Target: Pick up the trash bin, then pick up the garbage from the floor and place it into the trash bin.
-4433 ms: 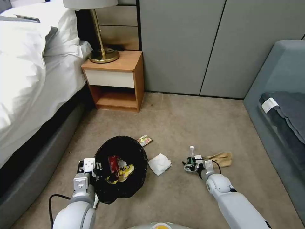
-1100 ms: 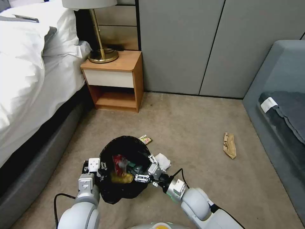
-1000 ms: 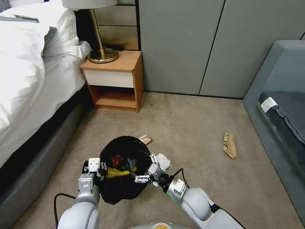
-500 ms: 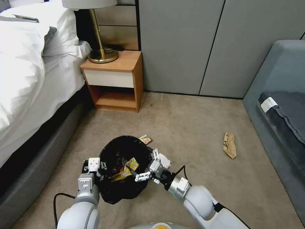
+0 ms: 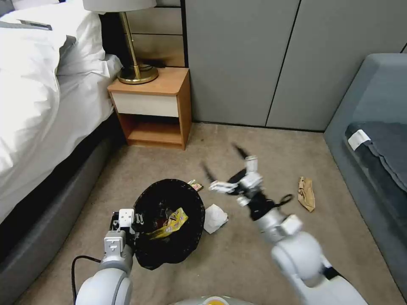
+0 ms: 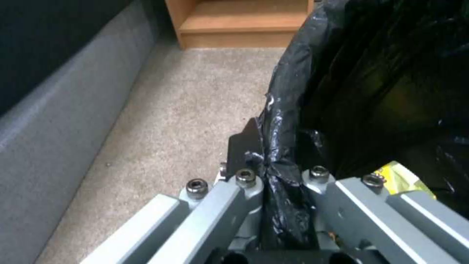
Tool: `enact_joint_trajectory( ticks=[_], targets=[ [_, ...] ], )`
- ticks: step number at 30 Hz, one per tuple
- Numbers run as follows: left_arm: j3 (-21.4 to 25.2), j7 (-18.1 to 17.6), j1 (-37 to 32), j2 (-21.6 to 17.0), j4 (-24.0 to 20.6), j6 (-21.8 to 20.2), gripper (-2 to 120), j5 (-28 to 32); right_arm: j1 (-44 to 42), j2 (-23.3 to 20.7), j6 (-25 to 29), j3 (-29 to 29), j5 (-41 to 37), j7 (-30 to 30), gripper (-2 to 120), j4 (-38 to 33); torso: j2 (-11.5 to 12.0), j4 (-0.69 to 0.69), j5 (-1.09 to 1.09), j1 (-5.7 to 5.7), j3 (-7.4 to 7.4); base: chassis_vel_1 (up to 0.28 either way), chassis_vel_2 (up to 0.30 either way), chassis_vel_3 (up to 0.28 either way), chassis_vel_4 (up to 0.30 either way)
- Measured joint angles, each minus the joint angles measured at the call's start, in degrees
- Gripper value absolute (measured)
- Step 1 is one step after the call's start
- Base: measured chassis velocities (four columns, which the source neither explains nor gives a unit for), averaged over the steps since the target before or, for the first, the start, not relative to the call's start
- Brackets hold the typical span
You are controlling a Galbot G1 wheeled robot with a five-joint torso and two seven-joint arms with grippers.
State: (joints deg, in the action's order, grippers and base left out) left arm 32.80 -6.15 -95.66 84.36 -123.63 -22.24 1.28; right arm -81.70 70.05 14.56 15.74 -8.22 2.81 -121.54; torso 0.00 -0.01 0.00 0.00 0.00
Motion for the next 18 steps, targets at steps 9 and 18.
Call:
enact_joint_trajectory(
  ticks=[9, 18],
  targets=[
    [0.21, -0.37, 0.35, 0.04, 0.14, 0.29, 1, 0.04, -6.29, 1.58, 2.48, 0.40, 1.16, -3.15, 100, 6.04, 0.00, 0.02, 0.00, 0.00, 0.00, 0.000, 0.000, 0.000, 0.000],
    [0.57, -0.46, -0.01, -0.15, -0.39, 0.28, 1, 0.43, -5.23, 1.15, 2.73, 0.53, 1.28, -3.22, 100, 8.13, 0.00, 0.02, 0.00, 0.00, 0.00, -0.006, -0.004, -0.005, -0.004]
  ],
)
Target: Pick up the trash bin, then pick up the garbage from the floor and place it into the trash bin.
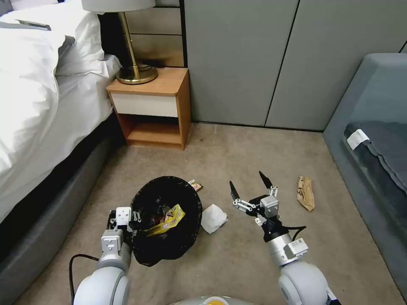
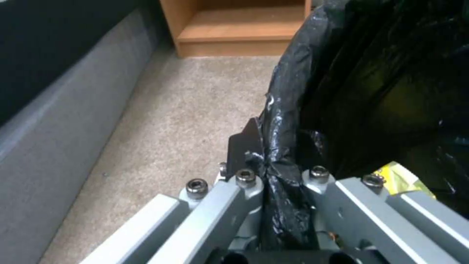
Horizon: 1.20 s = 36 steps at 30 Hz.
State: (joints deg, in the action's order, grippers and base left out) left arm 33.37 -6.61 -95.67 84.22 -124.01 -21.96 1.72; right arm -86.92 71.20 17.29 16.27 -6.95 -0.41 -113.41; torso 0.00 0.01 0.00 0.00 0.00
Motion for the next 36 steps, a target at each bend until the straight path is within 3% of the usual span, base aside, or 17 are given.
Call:
enact_joint_trajectory(
  ticks=[36],
  targets=[
    [-0.02, -0.05, 0.16, 0.08, -0.08, 0.42, 1, 0.48, 1.08, 0.17, 0.84, -0.16, -1.85, -0.58, 100, -0.11, 0.00, -0.03, 0.01, 0.00, 0.00, -0.091, -0.091, -0.088, -0.087]
  ],
)
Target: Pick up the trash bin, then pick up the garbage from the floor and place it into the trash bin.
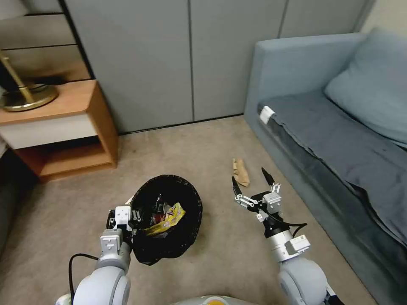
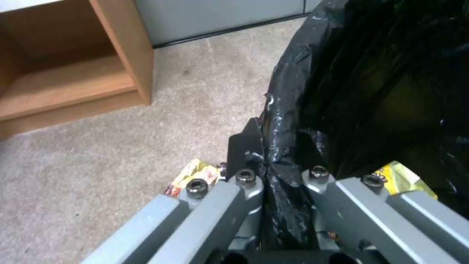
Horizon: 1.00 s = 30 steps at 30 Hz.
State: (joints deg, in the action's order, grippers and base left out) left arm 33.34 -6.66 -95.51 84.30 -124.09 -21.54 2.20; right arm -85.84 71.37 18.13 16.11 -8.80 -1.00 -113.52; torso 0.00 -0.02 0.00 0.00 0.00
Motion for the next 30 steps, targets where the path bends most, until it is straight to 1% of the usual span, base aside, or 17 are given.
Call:
enact_joint_trajectory(
  ticks=[1, 4, 6, 19, 24, 30],
  targets=[
    [0.11, 0.19, -0.02, -0.11, -0.02, 0.33, 1, 0.05, 0.64, -0.41, -0.14, 0.00, -0.25, 0.04, 100, -0.09, 0.00, 0.04, 0.00, 0.00, 0.00, 0.000, 0.000, 0.000, 0.000],
    [0.23, 0.19, -0.08, -0.12, -0.08, 0.49, 1, 0.10, 1.25, -0.59, -0.87, 0.10, -0.28, -0.47, 100, -0.50, 0.00, 0.05, 0.00, 0.00, 0.00, 0.000, 0.000, 0.000, 0.000],
    [0.37, 0.19, -0.27, -0.02, -0.19, 0.76, 1, 0.12, 1.89, -0.64, -2.08, 0.13, -0.58, -1.29, 100, -1.02, 0.00, 0.03, 0.00, 0.00, 0.00, 0.000, 0.000, 0.000, 0.000],
    [0.54, 0.22, -0.58, -0.01, -0.41, 0.94, 1, 0.13, 1.57, -0.53, -2.02, 0.00, -0.43, -0.91, 100, -0.91, 0.00, 0.02, -0.01, 0.00, 0.00, -0.010, 0.008, 0.007, -0.014],
    [0.49, 0.22, -0.58, -0.03, -0.42, 0.99, 1, 0.11, 1.34, -0.51, -1.84, 0.10, -0.38, -0.80, 100, -0.84, 0.00, 0.02, 0.00, 0.00, 0.00, -0.103, 0.114, 0.117, -0.120],
    [0.49, 0.23, -0.55, -0.06, -0.41, 1.01, 1, 0.10, 1.25, -0.51, -1.65, 0.12, -0.34, -0.70, 100, -0.68, 0.00, 0.03, 0.00, 0.00, 0.00, -0.183, 0.152, 0.177, -0.166]
  ],
)
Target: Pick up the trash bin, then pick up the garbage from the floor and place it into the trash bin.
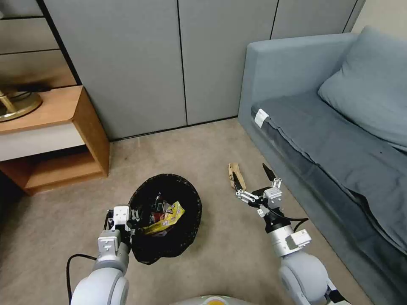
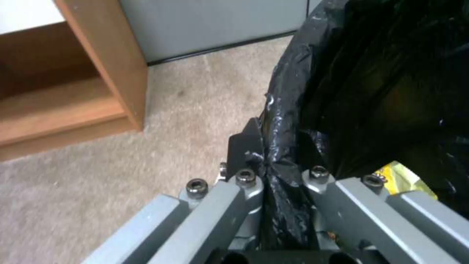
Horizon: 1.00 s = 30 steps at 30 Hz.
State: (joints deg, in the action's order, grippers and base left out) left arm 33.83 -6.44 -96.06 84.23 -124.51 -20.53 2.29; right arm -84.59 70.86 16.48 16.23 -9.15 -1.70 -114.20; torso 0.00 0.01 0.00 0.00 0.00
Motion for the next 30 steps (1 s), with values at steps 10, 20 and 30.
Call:
enact_joint_trajectory(
  ticks=[10, 20, 30],
  targets=[
    [0.21, 0.06, 0.10, -0.12, 0.01, 0.03, 1, 0.04, 0.38, -0.16, 0.44, -0.12, 0.07, 0.37, 99, 0.57, 0.00, 0.00, 0.00, 0.00, 0.00, -0.128, 0.137, 0.134, -0.127],
    [0.08, 0.11, 0.36, -0.11, 0.38, 0.03, 1, 0.06, 0.65, -0.22, 1.99, 0.02, 0.74, 1.67, 99, 1.49, 0.00, -0.01, 0.00, 0.00, 0.01, -0.035, 0.043, 0.045, -0.041],
    [-0.01, 0.13, 0.28, -0.03, 0.48, 0.02, 1, -0.03, 5.38, -2.04, -2.08, -1.78, -1.29, 0.50, 99, 6.24, 0.00, -0.01, 0.00, 0.00, 0.00, 0.000, 0.000, 0.000, 0.000]
  ],
)
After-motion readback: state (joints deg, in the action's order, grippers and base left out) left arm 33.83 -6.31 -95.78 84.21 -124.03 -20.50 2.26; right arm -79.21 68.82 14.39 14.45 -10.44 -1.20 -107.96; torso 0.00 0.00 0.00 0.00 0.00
